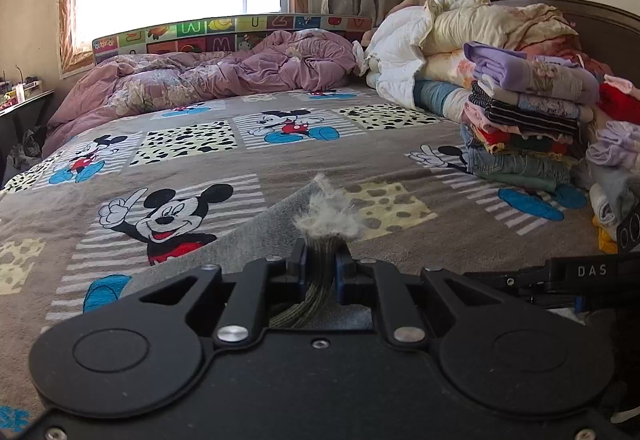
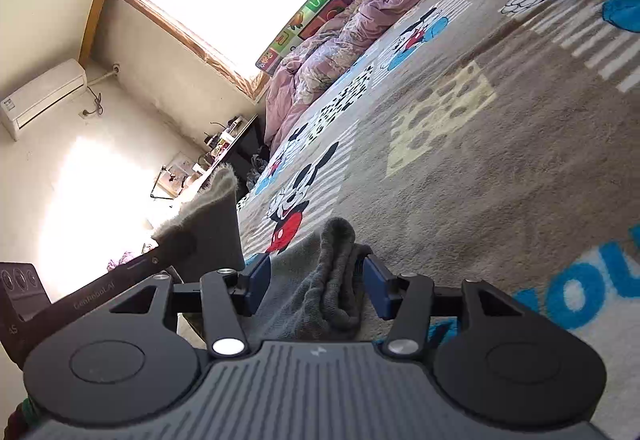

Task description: Fold clothes

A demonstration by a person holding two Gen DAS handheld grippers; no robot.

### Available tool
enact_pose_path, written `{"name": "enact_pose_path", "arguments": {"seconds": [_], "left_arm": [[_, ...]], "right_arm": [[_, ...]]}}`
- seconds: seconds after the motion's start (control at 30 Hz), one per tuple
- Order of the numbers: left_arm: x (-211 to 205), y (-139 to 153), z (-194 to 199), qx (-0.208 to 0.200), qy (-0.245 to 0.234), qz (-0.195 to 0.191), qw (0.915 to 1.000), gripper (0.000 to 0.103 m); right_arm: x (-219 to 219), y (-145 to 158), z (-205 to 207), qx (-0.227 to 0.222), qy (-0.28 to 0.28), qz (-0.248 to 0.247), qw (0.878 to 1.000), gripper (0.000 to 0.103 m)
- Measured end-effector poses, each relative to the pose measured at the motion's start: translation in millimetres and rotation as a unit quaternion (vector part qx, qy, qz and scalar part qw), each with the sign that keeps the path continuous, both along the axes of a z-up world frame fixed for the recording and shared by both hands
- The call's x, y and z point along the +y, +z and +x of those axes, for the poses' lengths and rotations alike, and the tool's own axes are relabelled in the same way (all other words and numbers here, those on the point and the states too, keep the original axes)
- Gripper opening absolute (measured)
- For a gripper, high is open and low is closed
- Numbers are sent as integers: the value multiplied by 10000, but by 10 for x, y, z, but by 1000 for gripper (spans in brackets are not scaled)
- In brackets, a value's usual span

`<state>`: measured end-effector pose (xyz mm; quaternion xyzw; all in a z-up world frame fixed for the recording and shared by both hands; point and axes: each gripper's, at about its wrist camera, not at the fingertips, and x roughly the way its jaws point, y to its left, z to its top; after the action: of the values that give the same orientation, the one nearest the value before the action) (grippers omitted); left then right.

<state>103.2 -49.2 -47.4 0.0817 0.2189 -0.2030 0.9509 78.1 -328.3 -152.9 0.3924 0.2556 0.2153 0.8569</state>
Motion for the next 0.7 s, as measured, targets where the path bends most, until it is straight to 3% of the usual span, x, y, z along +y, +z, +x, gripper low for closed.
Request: {"name": "enact_pose_path", "arguments": {"seconds": [0.5, 0.7], "left_arm": [[-615, -588, -150, -212, -173, 1206, 9923, 10], [-654, -661, -167, -211, -310, 1395, 9895, 11]], "right_arm": [[-134, -306, 5, 158, -144, 202, 9996, 51], [-81, -308, 10, 198, -228, -41, 9995, 49]]}}
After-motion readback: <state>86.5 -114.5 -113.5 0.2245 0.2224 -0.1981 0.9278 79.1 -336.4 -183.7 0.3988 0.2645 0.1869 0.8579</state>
